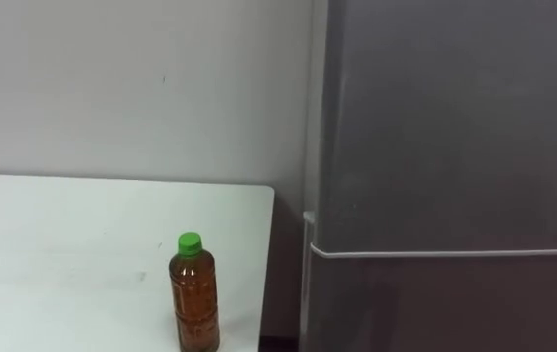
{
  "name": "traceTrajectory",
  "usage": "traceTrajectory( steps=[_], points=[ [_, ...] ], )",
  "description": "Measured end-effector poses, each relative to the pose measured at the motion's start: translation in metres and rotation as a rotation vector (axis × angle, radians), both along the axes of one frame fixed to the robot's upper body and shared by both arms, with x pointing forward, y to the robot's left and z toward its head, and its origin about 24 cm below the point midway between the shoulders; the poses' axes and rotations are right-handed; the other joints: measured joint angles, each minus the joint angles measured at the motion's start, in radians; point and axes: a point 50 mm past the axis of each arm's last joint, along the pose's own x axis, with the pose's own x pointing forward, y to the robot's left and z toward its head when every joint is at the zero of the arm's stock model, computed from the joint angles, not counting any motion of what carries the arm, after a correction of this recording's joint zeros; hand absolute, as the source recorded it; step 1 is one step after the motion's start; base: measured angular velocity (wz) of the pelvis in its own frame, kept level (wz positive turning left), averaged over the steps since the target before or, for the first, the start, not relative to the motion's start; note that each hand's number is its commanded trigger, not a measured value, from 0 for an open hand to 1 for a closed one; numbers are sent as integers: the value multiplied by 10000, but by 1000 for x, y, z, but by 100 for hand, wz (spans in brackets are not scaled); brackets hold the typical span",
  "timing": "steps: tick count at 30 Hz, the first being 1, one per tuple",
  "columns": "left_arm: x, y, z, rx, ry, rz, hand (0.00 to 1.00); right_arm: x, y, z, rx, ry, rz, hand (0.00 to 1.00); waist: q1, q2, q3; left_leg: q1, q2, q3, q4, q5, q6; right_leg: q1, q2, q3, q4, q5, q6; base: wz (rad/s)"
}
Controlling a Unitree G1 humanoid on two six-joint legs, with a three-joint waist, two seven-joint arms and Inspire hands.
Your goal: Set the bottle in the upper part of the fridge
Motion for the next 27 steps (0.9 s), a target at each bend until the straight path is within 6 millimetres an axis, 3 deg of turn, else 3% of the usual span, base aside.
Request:
traceTrajectory(
  steps=[7, 13, 15, 19, 22, 27],
  points=[
    [-2, 11, 3, 33, -466, 2437, 0, -2, -4, 0, -43, 120, -417, 0, 14, 154, -7, 174, 9, -17, -25, -6, 3, 177, 4, 20, -4, -17, 19, 0],
    [17, 38, 15, 704, -1881, 4606, 0, -3, -15, 2, -414, 147, -284, 0, 44, 437, 25, 203, -3, -54, -11, -5, 9, 232, -35, 6, 21, -14, 19, 0],
    [29, 48, 22, 925, -2641, 5478, 0, -2, -21, 3, -478, 96, -223, 0, 51, 554, 37, 248, -7, -61, -9, -2, 14, 217, -40, -2, 25, -19, 25, 0],
    [49, 61, 36, 1368, -3863, 6162, 0, -3, -21, 3, -454, 115, -134, 0, 43, 549, 35, 269, -2, -90, -8, -3, 10, 231, -26, -9, 5, -52, 15, 0],
    [72, 71, 55, 1824, -5259, 6415, 0, -1, -21, 4, -504, 30, 46, 0, 92, 551, 29, 241, -3, -81, -21, -3, 10, 228, -13, 30, 25, -46, 18, 0],
    [114, 82, 99, 2074, -7900, 6360, 0, 2, -22, 6, -654, -187, 431, 0, 162, 596, -62, 183, 6, -59, 2, 2, 10, 158, -1, 62, 46, -39, 16, -2]
  ],
)
